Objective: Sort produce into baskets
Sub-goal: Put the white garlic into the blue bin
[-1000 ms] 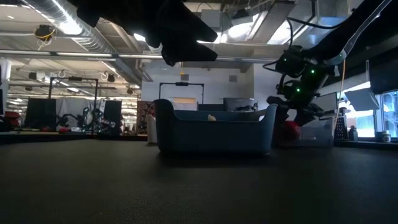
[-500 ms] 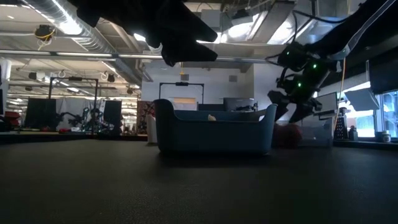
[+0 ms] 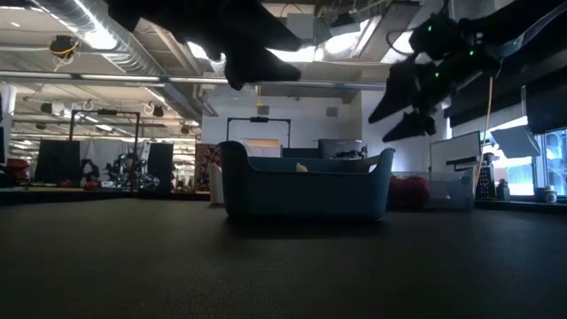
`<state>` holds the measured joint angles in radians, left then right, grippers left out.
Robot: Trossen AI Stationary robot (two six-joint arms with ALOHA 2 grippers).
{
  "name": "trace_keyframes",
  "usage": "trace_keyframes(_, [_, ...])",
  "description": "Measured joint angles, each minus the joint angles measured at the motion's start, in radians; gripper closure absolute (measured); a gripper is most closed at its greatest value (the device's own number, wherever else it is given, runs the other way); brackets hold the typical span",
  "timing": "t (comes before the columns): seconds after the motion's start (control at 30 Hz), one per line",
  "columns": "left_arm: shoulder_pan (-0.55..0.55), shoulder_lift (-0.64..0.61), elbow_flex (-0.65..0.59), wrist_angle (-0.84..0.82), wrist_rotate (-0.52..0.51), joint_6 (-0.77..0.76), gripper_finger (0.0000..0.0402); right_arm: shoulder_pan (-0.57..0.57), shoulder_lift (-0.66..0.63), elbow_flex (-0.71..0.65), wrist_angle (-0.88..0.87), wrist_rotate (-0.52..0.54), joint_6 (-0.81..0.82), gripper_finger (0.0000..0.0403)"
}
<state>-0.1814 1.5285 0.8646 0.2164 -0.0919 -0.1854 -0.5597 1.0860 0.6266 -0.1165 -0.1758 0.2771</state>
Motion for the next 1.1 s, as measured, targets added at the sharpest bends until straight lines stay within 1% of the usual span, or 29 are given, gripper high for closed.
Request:
trace_keyframes(0.2, [-0.010, -0.121, 0.000, -0.154, -0.004, -0.025, 0.0144, 0.185, -0.006, 0.000, 0.002, 0.012, -0.021, 0.0026])
trace_keyframes(0.3, [-0.017, -0.186, 0.000, -0.255, -0.004, -0.054, 0.0144, 0.277, -0.002, 0.000, -0.001, 0.057, -0.021, 0.0026])
trace_keyframes(0.5, [-0.023, -0.295, 0.000, -0.494, -0.006, -0.157, 0.0144, 0.470, -0.003, 0.000, 0.006, 0.193, -0.018, 0.0026])
trace_keyframes(0.67, [-0.023, -0.356, 0.000, -0.714, -0.012, -0.255, 0.0144, 0.596, -0.003, 0.000, 0.009, 0.320, 0.014, 0.0026])
trace_keyframes(0.77, [-0.023, -0.370, 0.000, -0.849, -0.029, -0.319, 0.0144, 0.650, 0.006, 0.000, 0.009, 0.350, 0.041, 0.0026])
trace_keyframes(0.87, [-0.021, -0.371, 0.000, -0.996, -0.050, -0.388, 0.0144, 0.686, 0.023, 0.000, 0.010, 0.351, 0.060, 0.0026])
trace_keyframes(1.0, [-0.021, -0.362, 0.000, -1.164, -0.067, -0.489, 0.0144, 0.713, 0.056, 0.000, 0.011, 0.358, 0.079, 0.0026])
trace_keyframes(1.1, [-0.021, -0.349, 0.000, -1.280, -0.068, -0.570, 0.0144, 0.720, 0.084, 0.000, 0.010, 0.395, 0.091, 0.0026])
